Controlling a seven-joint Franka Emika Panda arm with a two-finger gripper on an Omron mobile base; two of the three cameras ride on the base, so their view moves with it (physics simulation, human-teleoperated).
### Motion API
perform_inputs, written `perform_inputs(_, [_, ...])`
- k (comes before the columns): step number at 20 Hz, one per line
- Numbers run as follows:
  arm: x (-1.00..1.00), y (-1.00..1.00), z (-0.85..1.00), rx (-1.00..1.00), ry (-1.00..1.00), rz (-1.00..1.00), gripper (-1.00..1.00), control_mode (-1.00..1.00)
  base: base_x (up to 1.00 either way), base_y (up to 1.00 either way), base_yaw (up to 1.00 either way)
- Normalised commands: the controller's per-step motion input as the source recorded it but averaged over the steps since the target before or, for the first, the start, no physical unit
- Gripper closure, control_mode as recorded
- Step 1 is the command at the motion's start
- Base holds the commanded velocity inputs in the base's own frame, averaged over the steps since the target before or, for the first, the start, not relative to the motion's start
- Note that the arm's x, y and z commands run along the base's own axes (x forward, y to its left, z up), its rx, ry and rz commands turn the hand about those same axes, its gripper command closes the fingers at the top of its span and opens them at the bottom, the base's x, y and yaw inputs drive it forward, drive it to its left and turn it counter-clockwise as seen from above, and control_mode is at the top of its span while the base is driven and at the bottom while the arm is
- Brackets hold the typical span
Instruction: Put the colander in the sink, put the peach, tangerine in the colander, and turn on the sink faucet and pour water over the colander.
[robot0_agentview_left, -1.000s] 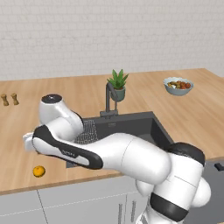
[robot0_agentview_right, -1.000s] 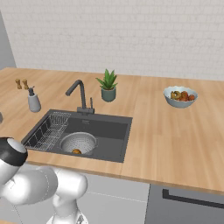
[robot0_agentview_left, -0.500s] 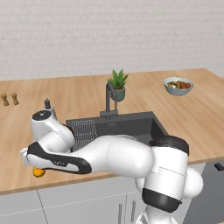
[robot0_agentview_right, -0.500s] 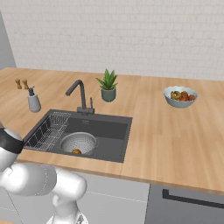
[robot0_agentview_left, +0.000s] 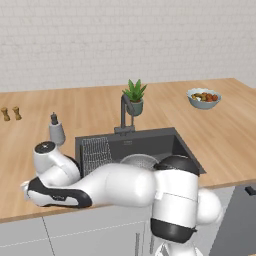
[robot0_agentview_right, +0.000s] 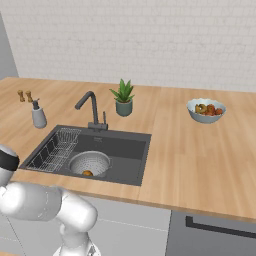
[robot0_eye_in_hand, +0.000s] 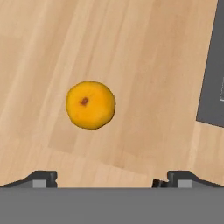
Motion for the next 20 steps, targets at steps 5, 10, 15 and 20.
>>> perform_inputs(5, [0.20,0.28,-0.31,0.00,0.00,0.00,-1.00,-1.00,0.00,0.00,0.00])
perform_inputs(10, [0.27,0.18,-0.21,0.00,0.00,0.00,-1.00,-1.00,0.00,0.00,0.00])
perform_inputs(15, [0.10,0.10,-0.24,-0.03,0.00,0.00,-1.00,-1.00,0.00,0.00,0.00])
perform_inputs(20, [0.13,0.11,-0.27,-0.04,0.00,0.00,-1.00,-1.00,0.00,0.00,0.00])
